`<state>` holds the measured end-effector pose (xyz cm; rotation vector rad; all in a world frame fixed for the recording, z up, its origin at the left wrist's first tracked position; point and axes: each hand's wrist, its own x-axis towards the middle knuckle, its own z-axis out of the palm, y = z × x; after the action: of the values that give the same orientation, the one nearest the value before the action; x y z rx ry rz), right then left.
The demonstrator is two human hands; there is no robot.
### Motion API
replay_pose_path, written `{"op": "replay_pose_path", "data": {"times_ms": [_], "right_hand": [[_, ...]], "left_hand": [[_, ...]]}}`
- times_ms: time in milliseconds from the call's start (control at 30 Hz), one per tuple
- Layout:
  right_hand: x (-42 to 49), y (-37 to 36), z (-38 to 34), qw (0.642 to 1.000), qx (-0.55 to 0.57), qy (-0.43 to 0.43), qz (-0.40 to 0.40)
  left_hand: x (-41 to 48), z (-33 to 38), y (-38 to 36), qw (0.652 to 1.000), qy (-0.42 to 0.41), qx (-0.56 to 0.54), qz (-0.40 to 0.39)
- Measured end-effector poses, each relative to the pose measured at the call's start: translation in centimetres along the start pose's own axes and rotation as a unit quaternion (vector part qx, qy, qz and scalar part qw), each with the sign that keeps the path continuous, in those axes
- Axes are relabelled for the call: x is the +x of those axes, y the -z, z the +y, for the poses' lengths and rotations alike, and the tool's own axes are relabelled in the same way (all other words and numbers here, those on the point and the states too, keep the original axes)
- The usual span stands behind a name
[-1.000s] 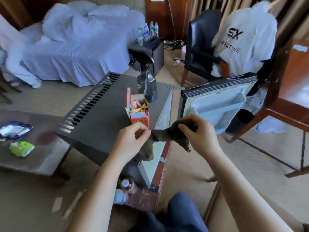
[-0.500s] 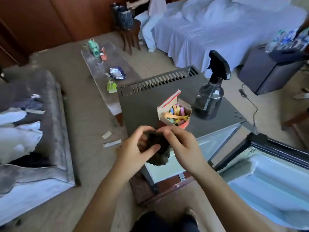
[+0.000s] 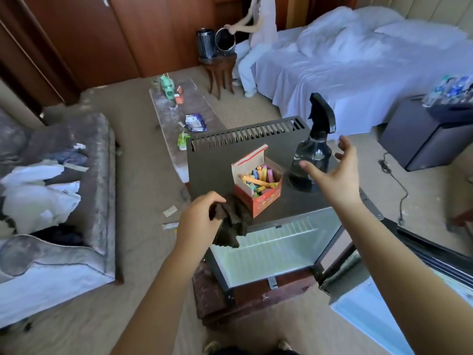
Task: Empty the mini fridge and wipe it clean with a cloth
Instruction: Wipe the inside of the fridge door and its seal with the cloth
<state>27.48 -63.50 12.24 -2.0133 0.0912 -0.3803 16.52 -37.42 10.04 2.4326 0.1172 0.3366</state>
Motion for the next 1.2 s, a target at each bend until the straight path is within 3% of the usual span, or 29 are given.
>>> {"op": "replay_pose_path", "data": {"times_ms": [100,333,833,1200], "right_hand": [[0.9,-1.3,0.6,0.998,-0.020,0.017,-0.052],[0.9,-1.5,1.2,0.997,-0.059,0.041,-0.024],[-5.8,-1.6,1.2,0.994,-0.052,0.087,0.028],[-13.0,0.4,6.7,0.968,0.005,0.233,0.096]], "left_hand": [[0.6,0.5,-1.3,0.997,-0.004,0.071,0.013],[0.2,0.8,-2.5,0.992,0.006,0.112,0.055],[0.5,-1.9,-3.3,0.992,-0.061,0.049,0.104],[-1.9,-3.7,-5.6,0.955,-0.178,0.025,0.237]]}}
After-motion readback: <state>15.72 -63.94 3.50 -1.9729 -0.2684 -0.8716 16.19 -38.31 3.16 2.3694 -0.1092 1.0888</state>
